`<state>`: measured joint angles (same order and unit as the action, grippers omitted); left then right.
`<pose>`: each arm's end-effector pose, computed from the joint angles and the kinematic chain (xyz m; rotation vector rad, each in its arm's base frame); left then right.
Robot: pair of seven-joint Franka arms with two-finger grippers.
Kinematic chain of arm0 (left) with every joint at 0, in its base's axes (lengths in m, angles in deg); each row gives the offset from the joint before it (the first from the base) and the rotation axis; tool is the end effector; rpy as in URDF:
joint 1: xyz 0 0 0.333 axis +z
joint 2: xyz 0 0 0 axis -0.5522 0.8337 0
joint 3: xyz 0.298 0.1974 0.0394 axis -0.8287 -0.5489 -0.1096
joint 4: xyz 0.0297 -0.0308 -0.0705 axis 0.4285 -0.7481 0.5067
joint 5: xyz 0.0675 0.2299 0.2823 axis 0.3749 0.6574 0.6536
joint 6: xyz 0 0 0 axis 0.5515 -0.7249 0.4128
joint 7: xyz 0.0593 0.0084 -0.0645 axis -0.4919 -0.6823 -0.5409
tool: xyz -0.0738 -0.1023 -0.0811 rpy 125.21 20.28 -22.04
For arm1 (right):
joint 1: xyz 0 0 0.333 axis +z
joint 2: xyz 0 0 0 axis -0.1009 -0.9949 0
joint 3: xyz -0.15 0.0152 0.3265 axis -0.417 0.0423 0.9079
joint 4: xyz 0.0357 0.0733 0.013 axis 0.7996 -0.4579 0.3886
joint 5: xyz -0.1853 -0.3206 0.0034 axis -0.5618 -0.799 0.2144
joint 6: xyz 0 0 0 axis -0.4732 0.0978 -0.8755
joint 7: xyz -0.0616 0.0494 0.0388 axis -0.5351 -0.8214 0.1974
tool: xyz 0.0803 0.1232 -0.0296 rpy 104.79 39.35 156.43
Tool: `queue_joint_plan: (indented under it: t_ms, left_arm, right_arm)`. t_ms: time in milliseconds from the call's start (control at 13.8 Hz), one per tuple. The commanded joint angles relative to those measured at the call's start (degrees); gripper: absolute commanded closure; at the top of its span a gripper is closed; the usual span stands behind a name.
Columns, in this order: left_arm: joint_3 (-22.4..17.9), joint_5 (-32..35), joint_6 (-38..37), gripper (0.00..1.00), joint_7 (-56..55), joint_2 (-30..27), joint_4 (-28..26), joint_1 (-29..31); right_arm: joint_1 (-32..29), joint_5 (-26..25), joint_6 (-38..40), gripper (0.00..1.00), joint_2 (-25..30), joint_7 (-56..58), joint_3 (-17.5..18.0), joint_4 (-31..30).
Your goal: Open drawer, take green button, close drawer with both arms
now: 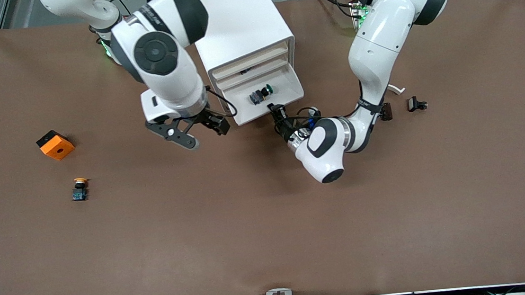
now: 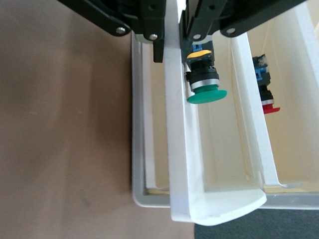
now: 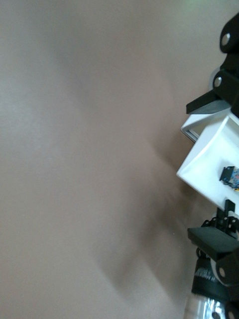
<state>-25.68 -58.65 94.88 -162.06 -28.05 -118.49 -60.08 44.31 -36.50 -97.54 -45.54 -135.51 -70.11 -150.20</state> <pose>0.5065 -0.4356 0.1708 -1.2293 -1.8710 1.3400 0.5167 0.3960 0.4752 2.9817 -0.8760 -0.1359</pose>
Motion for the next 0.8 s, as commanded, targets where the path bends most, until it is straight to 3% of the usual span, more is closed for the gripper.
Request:
queue_joint_plan:
  t_ms: [0, 363, 581, 653, 726]
  left_arm:
    - [-0.5, -0.2, -0.7, 1.0, 2.4, 0.1, 3.0, 2.2]
    - [-1.8, -0.1, -0.6, 1.0, 8.1, -0.2, 3.6, 5.8]
    - [-3.5, 0.1, -0.6, 0.99, 12.3, 0.0, 3.6, 6.4]
    - [-3.6, 0.1, -0.6, 0.73, 13.2, 0.0, 3.5, 6.5]
    - [-3.6, 0.2, -0.6, 0.39, 13.4, -0.1, 3.4, 6.4]
  right_arm:
    - [3.9, 0.7, -2.4, 0.0, -2.0, -6.3, -0.6, 1.3]
    - [10.6, 0.9, -6.5, 0.0, -6.4, -16.0, -0.6, 1.3]
    - [12.5, 4.2, -9.7, 0.0, -8.6, -16.5, -0.5, 1.1]
    - [13.1, 5.4, -11.0, 0.0, -9.5, -16.6, -0.5, 1.1]
    - [13.3, 6.2, -12.6, 0.0, -10.3, -16.6, -0.5, 1.1]
